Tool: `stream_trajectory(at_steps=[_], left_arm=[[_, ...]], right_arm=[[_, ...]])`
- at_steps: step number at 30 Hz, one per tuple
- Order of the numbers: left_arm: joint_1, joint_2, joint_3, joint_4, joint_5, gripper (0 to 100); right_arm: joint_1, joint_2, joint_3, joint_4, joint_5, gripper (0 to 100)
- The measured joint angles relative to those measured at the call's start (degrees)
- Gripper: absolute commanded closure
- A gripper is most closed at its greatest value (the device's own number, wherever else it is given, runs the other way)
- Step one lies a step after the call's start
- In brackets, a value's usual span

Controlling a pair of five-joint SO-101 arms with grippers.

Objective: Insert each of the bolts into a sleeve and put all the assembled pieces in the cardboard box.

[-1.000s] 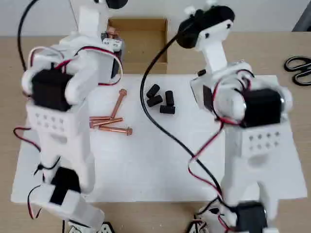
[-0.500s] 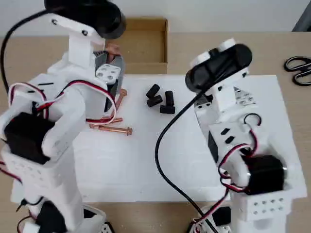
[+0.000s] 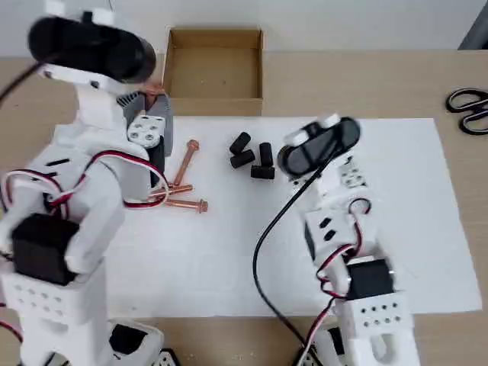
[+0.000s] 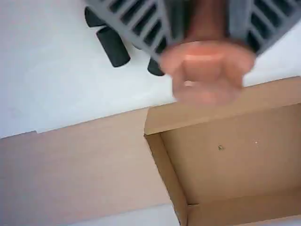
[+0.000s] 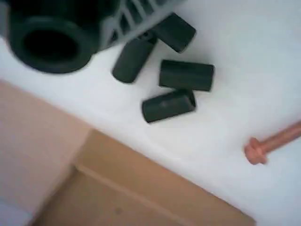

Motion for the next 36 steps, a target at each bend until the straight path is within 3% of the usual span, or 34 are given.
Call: stream_trajectory(at_steps=[10, 16, 21, 28, 36], left_arm=[[0.00, -12.48, 34.46, -25.85, 1.49, 100], [0.00, -16.00, 48.44, -39.82, 8.44, 100], [0.97, -17.58, 56.09, -50.73, 9.93, 100], [7.12, -24.88, 63.12, -53.63, 9.93, 100], [7.47, -27.87, 67.34, -56.62, 9.93, 100]], right_arm=[[-5.27, -10.20, 23.38, -21.71, -1.67, 98.9], [-5.45, -15.47, 26.99, -17.76, -13.10, 98.9], [-10.11, -17.58, 27.08, -11.34, -16.62, 98.9], [-15.74, -17.76, 27.43, -8.79, -17.32, 98.9], [-18.73, -17.85, 27.78, -6.33, -18.20, 98.9]])
